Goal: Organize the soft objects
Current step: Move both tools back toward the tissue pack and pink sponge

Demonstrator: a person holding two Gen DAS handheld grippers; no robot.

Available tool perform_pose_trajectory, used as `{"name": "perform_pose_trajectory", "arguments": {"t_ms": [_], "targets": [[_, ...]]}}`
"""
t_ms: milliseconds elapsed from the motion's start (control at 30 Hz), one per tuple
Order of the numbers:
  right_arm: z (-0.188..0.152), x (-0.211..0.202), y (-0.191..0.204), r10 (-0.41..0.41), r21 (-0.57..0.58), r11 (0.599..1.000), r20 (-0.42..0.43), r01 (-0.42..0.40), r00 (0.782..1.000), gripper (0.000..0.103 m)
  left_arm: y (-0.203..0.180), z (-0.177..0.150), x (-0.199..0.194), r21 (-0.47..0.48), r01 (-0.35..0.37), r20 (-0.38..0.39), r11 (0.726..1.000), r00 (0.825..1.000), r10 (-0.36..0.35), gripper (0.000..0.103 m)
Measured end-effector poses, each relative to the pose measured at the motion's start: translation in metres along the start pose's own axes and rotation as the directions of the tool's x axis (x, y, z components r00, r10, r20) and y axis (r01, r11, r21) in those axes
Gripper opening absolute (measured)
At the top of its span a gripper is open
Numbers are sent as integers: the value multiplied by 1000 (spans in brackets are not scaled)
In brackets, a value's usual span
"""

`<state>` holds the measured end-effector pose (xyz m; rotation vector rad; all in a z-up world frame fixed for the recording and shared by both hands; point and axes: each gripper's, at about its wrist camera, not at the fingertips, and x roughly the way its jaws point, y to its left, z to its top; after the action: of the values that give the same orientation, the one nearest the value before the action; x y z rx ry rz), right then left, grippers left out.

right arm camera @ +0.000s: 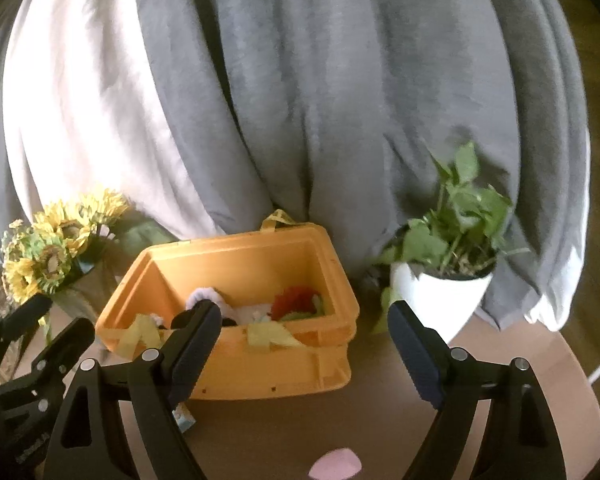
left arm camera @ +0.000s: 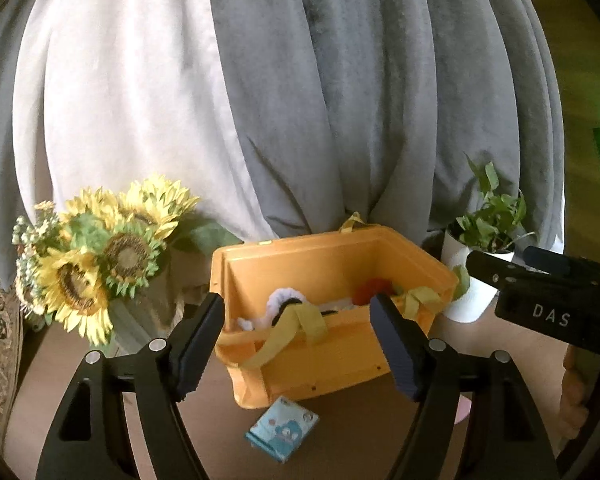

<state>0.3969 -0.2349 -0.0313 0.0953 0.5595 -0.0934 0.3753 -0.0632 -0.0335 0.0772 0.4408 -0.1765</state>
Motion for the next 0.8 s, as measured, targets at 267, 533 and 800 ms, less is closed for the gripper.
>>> {"name": "perform_pose_trajectory", "arguments": {"t_ms": [267, 533, 800], "targets": [[-22, -27, -2, -63, 48, 997, 20, 62, 998, 86, 1, -16, -21, 19, -24, -11, 1000, 1000, 24, 76], [-44, -37, -2, -107, 86, 991, 20, 105, 994, 86, 6, -37, -24, 39, -17, -50, 999, 999, 19, 76], [-68, -36, 0, -134, 101, 986, -17, 135, 991, 86, 8, -60, -17, 83, 3, -97, 997, 995, 5, 77]]}}
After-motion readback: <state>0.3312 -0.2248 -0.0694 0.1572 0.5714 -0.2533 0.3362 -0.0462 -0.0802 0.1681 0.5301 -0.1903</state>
